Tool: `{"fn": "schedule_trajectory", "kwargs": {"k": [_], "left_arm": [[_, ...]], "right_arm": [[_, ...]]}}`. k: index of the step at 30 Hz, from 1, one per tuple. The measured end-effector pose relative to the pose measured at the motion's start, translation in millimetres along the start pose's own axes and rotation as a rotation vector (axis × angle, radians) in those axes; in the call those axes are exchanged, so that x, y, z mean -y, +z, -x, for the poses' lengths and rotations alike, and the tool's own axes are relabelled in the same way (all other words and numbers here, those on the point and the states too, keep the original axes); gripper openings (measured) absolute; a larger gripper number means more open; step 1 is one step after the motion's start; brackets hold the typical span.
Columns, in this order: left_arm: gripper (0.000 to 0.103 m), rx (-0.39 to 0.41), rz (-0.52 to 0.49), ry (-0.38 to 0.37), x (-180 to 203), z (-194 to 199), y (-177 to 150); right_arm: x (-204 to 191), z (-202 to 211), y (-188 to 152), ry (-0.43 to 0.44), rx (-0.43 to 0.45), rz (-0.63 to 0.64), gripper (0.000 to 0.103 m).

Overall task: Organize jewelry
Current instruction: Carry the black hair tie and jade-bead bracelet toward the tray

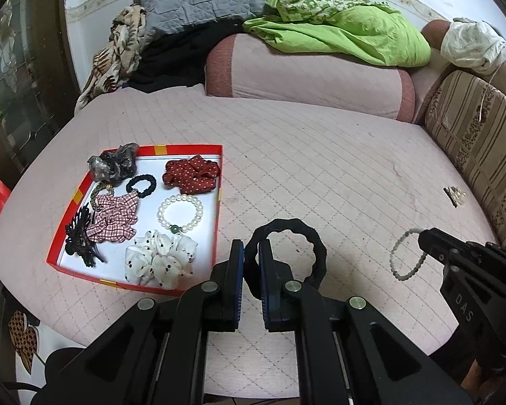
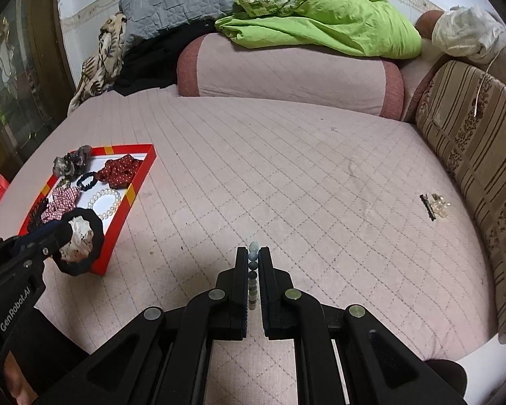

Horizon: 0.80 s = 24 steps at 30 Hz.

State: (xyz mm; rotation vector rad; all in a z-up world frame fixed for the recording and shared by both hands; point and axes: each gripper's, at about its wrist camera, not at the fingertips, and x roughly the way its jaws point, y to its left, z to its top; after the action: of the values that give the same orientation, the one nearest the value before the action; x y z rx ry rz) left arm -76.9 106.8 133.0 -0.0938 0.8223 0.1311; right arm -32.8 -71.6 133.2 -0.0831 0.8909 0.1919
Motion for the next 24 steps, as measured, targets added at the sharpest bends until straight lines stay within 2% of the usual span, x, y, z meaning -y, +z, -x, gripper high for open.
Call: {"fn": "schedule_trajectory", "kwargs": {"k": [13, 24], "left_arm": [[0.008, 0.017, 0.06, 0.033, -33, 2, 1], [0.008, 0.017, 0.134, 0.053, -73, -3, 5]], "right_arm": [[-32, 8, 4, 0.016, 0.004, 0.069, 0.007], [-72, 8, 20, 0.05, 0.023, 0.164, 0.007]]}}
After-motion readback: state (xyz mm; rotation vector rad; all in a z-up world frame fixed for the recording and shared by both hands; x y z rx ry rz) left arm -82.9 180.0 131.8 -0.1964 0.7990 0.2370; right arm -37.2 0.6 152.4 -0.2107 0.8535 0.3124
